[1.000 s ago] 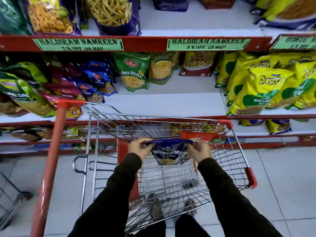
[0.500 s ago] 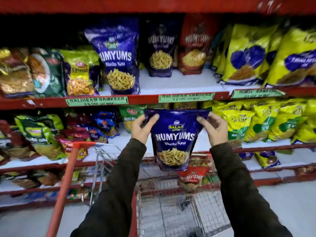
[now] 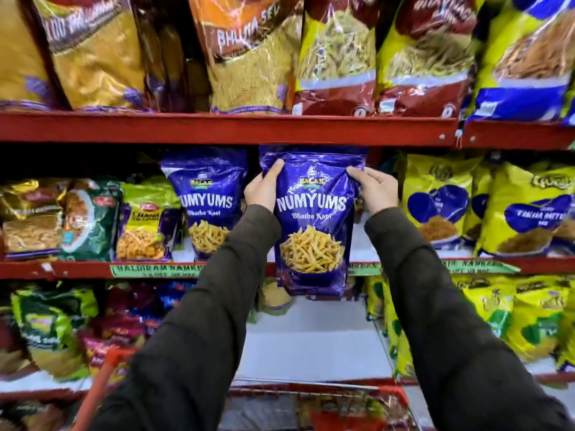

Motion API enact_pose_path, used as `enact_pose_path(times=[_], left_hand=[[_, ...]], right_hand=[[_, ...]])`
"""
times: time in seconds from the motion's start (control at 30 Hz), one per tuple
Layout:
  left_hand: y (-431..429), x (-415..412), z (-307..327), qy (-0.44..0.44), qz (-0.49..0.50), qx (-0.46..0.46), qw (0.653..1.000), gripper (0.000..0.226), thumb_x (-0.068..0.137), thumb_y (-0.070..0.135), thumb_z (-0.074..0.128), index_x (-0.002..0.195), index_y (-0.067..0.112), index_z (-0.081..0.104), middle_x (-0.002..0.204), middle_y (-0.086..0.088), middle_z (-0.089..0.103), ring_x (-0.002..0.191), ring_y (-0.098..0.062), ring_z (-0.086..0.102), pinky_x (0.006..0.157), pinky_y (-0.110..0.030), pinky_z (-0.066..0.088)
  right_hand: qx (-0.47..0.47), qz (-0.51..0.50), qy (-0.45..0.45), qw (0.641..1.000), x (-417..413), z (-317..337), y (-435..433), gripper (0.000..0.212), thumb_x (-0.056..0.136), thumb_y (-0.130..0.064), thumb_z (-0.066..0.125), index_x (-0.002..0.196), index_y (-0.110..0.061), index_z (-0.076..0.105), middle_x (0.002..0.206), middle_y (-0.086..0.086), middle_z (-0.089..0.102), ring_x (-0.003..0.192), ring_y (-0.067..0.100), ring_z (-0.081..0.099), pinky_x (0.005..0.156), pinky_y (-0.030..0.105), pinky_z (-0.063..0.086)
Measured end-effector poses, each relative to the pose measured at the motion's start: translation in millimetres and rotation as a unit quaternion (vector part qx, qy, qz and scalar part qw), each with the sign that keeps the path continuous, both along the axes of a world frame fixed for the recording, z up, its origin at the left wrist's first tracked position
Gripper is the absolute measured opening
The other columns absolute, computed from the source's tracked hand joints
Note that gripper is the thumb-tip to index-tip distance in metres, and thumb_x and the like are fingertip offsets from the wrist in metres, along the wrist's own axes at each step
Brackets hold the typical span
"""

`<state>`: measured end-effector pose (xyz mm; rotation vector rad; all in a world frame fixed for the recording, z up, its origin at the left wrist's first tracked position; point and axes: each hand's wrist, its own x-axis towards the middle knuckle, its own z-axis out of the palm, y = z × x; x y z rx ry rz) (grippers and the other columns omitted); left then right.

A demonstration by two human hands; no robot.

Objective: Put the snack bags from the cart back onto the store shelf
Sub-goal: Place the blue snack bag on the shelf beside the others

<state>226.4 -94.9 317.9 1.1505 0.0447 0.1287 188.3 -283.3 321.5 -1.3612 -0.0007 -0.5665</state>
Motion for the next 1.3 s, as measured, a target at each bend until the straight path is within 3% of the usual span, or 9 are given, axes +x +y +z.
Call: enact_pose_path(times=[0.17, 0.3, 0.37, 0.43, 0.57, 0.73, 0.97, 1.13, 1.3], left_hand=[[-20, 38, 19, -0.001, 0.043, 0.03, 0.999, 0.013, 0.085, 0.025, 0.069, 0.078, 0.016, 0.065, 0.076, 0.004, 0.071, 0.086, -0.017, 0.058, 0.078, -0.016, 0.046], [-33, 61, 21, 0.021, 0.083, -0.001, 0.996, 0.057, 0.093, 0.017, 0.058, 0.141, -0.004, 0.039, 0.147, -0.018, 0.047, 0.133, -0.027, 0.047, 0.115, -0.033, 0.033], [-35, 70, 18, 0.031, 0.09, -0.001, 0.995, 0.05, 0.095, 0.012, 0.051, 0.14, -0.006, 0.04, 0.147, -0.022, 0.047, 0.133, -0.034, 0.048, 0.104, -0.033, 0.04], [-34, 77, 16, 0.022, 0.109, 0.004, 0.994, 0.045, 0.096, 0.01, 0.047, 0.138, -0.005, 0.044, 0.144, -0.024, 0.049, 0.127, -0.034, 0.052, 0.091, -0.03, 0.039], [-27, 98, 12, 0.01, 0.131, -0.031, 0.991, 0.056, 0.094, 0.018, 0.057, 0.146, 0.008, 0.038, 0.153, -0.012, 0.042, 0.14, -0.027, 0.04, 0.113, -0.03, 0.029], [-19, 108, -24, 0.048, 0.114, 0.112, 0.986, 0.077, 0.088, 0.055, 0.055, 0.151, 0.02, 0.029, 0.162, -0.003, 0.026, 0.149, -0.025, 0.023, 0.122, -0.039, 0.014], [-23, 81, -89, 0.117, 0.079, -0.035, 0.989, 0.098, 0.078, 0.082, 0.031, 0.154, 0.025, 0.013, 0.165, -0.002, 0.014, 0.151, -0.024, 0.016, 0.122, -0.045, 0.012], [-18, 66, -114, 0.118, 0.056, 0.018, 0.991, 0.07, 0.094, 0.062, 0.031, 0.143, 0.013, 0.04, 0.147, -0.01, 0.049, 0.131, -0.026, 0.047, 0.114, -0.038, 0.033], [-9, 45, -119, 0.066, 0.081, 0.136, 0.985, 0.059, 0.099, 0.053, 0.026, 0.142, 0.016, 0.044, 0.147, -0.008, 0.047, 0.127, -0.023, 0.046, 0.107, -0.032, 0.03]], right_hand=[[-0.008, -0.027, 0.026, 0.999, 53, 13, -16, 0.028, 0.081, -0.01, 0.071, 0.057, -0.016, 0.06, 0.047, -0.012, 0.061, 0.046, 0.001, 0.051, 0.049, 0.018, 0.042], [-0.015, -0.055, 0.038, 0.998, 90, 17, -20, 0.016, 0.078, -0.009, 0.073, 0.066, -0.012, 0.063, 0.06, -0.007, 0.068, 0.06, 0.008, 0.06, 0.065, 0.026, 0.051], [-0.001, -0.06, 0.064, 0.996, 106, 15, -19, 0.024, 0.076, -0.014, 0.073, 0.093, -0.003, 0.06, 0.095, 0.018, 0.07, 0.085, 0.027, 0.063, 0.084, 0.045, 0.051], [-0.001, -0.067, 0.078, 0.995, 115, 12, -13, 0.044, 0.071, -0.019, 0.073, 0.106, -0.004, 0.05, 0.106, 0.019, 0.063, 0.091, 0.028, 0.06, 0.084, 0.042, 0.05], [-0.026, -0.052, 0.081, 0.995, 134, 2, -1, 0.036, 0.077, -0.013, 0.074, 0.109, 0.002, 0.065, 0.112, 0.013, 0.069, 0.096, 0.025, 0.064, 0.092, 0.034, 0.049], [-0.019, 0.009, 0.085, 0.996, 138, -29, 7, 0.043, 0.087, -0.023, 0.068, 0.125, -0.006, 0.059, 0.119, 0.015, 0.067, 0.104, 0.028, 0.062, 0.099, 0.04, 0.049], [-0.009, 0.099, 0.206, 0.973, 107, -92, 13, 0.084, 0.073, -0.082, 0.039, 0.141, -0.032, 0.04, 0.154, 0.0, 0.04, 0.14, 0.031, 0.038, 0.116, 0.05, 0.03], [0.047, 0.134, 0.235, 0.961, 96, -128, 31, 0.074, 0.091, -0.068, 0.03, 0.146, -0.019, 0.038, 0.148, 0.011, 0.049, 0.128, 0.029, 0.052, 0.095, 0.038, 0.044], [0.0, 0.1, 0.236, 0.967, 72, -134, 34, 0.079, 0.083, -0.075, 0.037, 0.139, -0.02, 0.048, 0.142, 0.01, 0.055, 0.126, 0.031, 0.054, 0.109, 0.046, 0.043]])
